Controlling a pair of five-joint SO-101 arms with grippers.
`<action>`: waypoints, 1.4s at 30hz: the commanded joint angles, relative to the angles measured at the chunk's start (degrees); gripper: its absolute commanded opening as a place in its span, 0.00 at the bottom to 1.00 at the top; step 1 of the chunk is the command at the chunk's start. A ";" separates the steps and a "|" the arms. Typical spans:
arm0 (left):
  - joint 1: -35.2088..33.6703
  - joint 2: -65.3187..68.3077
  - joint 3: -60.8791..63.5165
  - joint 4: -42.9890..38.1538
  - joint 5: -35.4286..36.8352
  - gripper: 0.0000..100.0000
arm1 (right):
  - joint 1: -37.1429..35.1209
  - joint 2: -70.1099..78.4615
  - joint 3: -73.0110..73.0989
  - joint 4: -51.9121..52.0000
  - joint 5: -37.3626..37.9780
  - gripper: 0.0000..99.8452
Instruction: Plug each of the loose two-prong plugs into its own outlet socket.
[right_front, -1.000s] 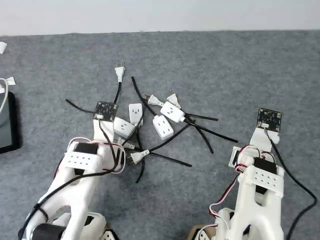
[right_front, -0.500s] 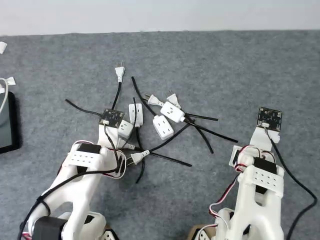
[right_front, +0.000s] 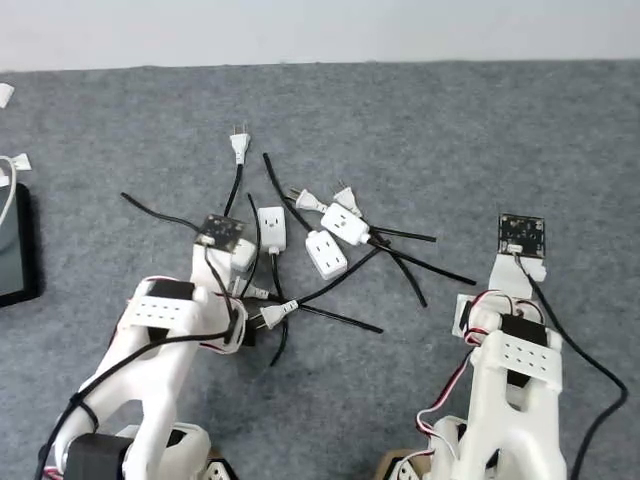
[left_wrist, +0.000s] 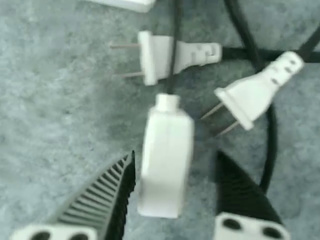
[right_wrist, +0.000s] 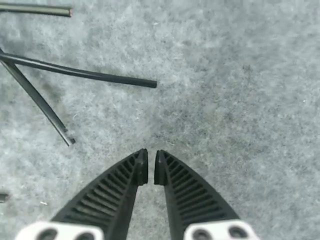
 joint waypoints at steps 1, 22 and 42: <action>-1.32 -3.25 -2.95 1.05 -0.26 0.28 | -0.92 0.13 -0.26 -1.01 0.79 0.04; 16.09 -24.18 8.84 4.04 -4.57 0.01 | -0.75 0.13 -0.18 -2.15 0.70 0.04; 0.09 -14.07 4.70 -3.43 -4.66 0.01 | -0.75 0.13 -0.09 -2.15 0.79 0.04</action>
